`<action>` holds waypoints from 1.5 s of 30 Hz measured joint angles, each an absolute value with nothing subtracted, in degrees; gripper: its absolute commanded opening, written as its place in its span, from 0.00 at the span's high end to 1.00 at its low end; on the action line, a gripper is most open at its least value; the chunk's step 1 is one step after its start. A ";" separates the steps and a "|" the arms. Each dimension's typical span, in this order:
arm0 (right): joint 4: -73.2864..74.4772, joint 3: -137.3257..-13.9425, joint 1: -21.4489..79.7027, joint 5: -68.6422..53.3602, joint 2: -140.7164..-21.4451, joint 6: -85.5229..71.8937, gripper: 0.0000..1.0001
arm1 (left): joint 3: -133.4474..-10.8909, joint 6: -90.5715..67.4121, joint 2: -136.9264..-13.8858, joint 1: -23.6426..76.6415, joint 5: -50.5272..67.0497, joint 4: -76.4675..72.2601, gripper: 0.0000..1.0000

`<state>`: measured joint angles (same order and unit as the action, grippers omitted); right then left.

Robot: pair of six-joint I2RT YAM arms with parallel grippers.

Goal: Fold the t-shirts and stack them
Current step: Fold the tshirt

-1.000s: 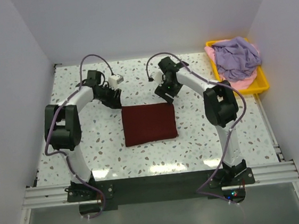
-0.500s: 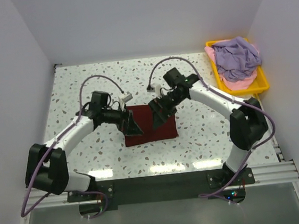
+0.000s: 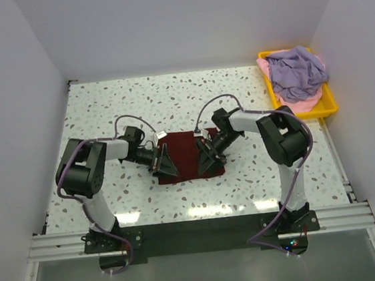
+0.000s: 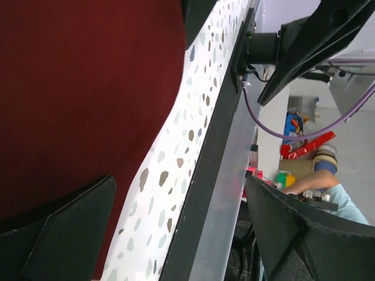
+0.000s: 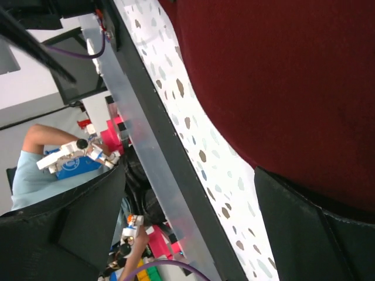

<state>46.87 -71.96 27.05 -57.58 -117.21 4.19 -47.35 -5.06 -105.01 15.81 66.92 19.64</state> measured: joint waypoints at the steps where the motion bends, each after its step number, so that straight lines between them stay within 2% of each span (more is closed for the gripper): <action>1: 47.11 -71.66 26.46 -58.17 -117.21 4.95 0.04 | -47.55 -4.89 -105.14 14.96 67.13 20.36 0.00; 6: 51.96 -72.03 25.76 -57.43 -115.39 9.30 0.04 | -50.39 4.08 -105.19 9.80 67.64 29.58 0.00; 11: 57.25 -79.26 23.90 -55.31 -110.63 11.09 0.02 | -54.57 13.28 -101.16 8.69 67.53 37.45 0.00; 16: 53.95 -87.22 21.28 -54.94 -108.25 8.88 0.03 | -60.01 8.29 -96.60 9.58 66.32 31.48 0.00; 19: 50.59 -91.07 20.51 -55.07 -112.20 6.44 0.04 | -62.26 1.76 -98.45 10.17 65.28 23.46 0.00; 25: 45.12 -96.40 19.29 -54.87 -126.17 3.86 0.06 | -65.95 -8.67 -113.03 9.80 62.70 11.14 0.00; 28: 45.41 -97.67 17.58 -56.97 -131.26 3.27 0.06 | -66.78 -11.38 -117.27 8.21 64.88 9.76 0.00; 35: 50.68 -107.13 14.66 -56.71 -135.92 5.96 0.07 | -69.56 -10.31 -118.04 5.50 63.83 11.18 0.00; 41: 54.43 -108.84 14.20 -50.74 -133.82 7.88 0.05 | -67.29 -6.04 -111.74 4.86 58.28 15.81 0.00; 45: 53.15 -104.18 14.57 -44.03 -125.01 6.90 0.01 | -64.25 -3.99 -100.27 5.30 47.72 17.56 0.00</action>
<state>53.15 -104.18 14.57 -44.03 -125.01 6.90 -64.25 -3.99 -100.27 5.30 47.72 17.56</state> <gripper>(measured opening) 0.969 0.997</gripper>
